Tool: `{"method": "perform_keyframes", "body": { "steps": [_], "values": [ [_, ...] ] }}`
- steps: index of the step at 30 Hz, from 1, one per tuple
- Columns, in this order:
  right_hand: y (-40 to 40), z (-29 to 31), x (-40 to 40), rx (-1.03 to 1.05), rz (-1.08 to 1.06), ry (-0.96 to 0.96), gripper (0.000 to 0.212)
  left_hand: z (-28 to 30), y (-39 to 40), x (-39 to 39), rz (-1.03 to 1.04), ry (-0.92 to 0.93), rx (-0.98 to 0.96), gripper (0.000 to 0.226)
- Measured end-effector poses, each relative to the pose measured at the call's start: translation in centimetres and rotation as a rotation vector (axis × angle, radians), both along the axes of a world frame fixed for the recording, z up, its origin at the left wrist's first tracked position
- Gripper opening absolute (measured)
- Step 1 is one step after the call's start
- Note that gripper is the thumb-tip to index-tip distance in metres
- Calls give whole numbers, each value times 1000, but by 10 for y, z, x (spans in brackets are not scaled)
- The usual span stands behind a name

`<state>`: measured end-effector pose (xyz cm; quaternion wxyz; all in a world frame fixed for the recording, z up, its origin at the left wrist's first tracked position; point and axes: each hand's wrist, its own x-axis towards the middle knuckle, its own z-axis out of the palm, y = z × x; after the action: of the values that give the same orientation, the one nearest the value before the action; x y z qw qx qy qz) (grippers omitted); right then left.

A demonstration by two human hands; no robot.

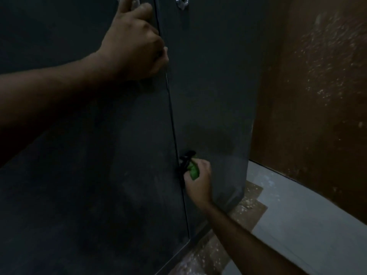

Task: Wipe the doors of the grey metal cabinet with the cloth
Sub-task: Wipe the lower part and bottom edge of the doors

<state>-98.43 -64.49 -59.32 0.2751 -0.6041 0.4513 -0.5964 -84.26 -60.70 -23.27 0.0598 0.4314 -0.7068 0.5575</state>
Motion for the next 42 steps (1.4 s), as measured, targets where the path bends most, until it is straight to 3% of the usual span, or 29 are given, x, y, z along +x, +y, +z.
{"method": "perform_keyframes", "body": {
  "steps": [2,4,7,9,14,16,19,21,23,25,30,35,37,39,42],
  "values": [
    [-24,12,-4,121,-122,-127,43,2,0,1,5,-4,-18,67],
    [-30,38,8,96,-153,-241,44,3,1,3,7,-10,-50,66],
    [0,45,33,-152,-81,-145,43,3,2,3,-5,-30,-101,60],
    [6,27,23,-189,-4,-64,43,3,1,4,-19,-58,-93,58],
    [-34,51,3,102,-178,-202,38,-1,3,5,-37,-167,-48,60],
    [-16,56,19,-62,-148,-134,39,-4,5,3,-43,-183,-47,58],
    [4,14,19,-254,32,78,44,-23,7,-3,-90,-154,7,48],
    [-10,-8,1,-186,27,63,45,-51,5,-7,-119,-171,96,43],
    [-37,-4,-9,-13,-98,-77,46,-90,1,-10,-141,-176,214,40],
    [-47,10,-4,25,-145,-153,46,-128,-5,-13,-133,-118,301,38],
    [-38,-34,-16,-374,82,203,46,-191,-22,-19,-60,-4,338,37],
    [-120,1,-63,-60,-114,-55,47,-213,-37,-38,-18,126,264,45],
    [-124,6,-64,-278,-75,95,47,-225,-40,-45,-18,208,210,46],
    [-125,-19,-77,-485,96,320,47,-240,-42,-53,-33,308,153,44],
    [-163,-43,-119,-405,81,346,45,-262,-41,-63,-75,483,95,42]
  ]
}}
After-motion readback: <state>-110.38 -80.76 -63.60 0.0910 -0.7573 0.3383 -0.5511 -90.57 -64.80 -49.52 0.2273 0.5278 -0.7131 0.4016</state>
